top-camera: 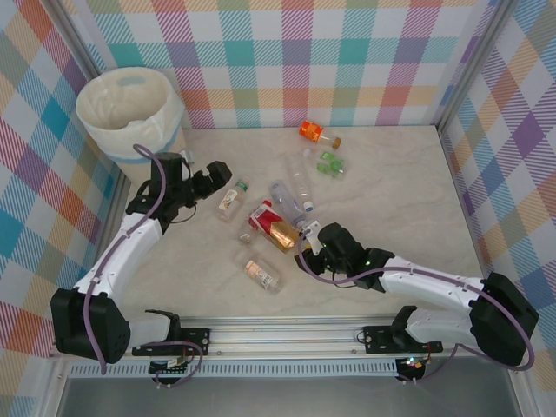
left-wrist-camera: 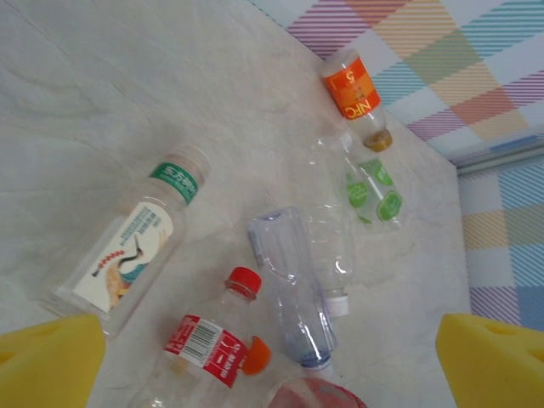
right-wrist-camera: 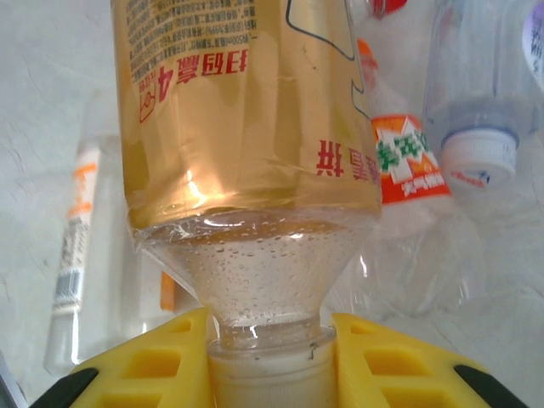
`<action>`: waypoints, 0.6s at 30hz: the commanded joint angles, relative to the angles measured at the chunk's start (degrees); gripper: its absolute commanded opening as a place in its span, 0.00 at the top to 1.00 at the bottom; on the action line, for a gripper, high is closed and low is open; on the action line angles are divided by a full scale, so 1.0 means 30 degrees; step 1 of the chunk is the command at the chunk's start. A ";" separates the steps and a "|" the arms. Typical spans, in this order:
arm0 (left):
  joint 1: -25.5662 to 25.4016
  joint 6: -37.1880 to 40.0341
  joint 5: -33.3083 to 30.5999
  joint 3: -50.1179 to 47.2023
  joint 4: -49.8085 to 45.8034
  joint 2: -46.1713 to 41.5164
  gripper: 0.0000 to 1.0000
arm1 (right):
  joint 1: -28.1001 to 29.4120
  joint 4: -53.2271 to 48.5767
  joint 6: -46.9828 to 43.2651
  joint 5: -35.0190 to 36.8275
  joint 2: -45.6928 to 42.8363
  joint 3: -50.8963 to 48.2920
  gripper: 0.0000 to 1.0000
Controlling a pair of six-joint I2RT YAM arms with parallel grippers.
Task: Put the plastic bottles in the bin
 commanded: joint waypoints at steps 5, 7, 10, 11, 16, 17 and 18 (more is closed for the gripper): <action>-0.1721 -0.3676 0.0951 -0.3613 0.5694 -0.1372 0.00 | 0.0088 0.4269 0.1717 -0.0186 0.1338 0.1328 0.75; -0.2241 -0.3559 0.0963 -0.3853 0.6107 -0.1448 0.00 | 0.0088 0.4672 0.1795 -0.0377 0.1995 0.1670 0.75; -0.2770 -0.3541 0.1064 -0.4248 0.6753 -0.1278 0.00 | 0.0088 0.5150 0.1840 -0.0624 0.2871 0.2340 0.75; -0.2933 -0.3561 0.1142 -0.4294 0.6857 -0.1203 0.00 | 0.0088 0.5251 0.1835 -0.0653 0.3141 0.2624 0.76; -0.3362 -0.3485 0.1744 -0.4244 0.7085 -0.0468 0.00 | 0.0088 0.6156 0.1784 -0.1298 0.3997 0.3377 0.75; -0.3399 -0.3534 0.1873 -0.4231 0.7343 -0.0315 0.00 | 0.0099 0.6251 0.1809 -0.1455 0.4122 0.3499 0.75; -0.3428 -0.3610 0.2039 -0.4204 0.7591 -0.0191 0.00 | 0.0088 0.6342 0.1829 -0.1617 0.4248 0.3629 0.75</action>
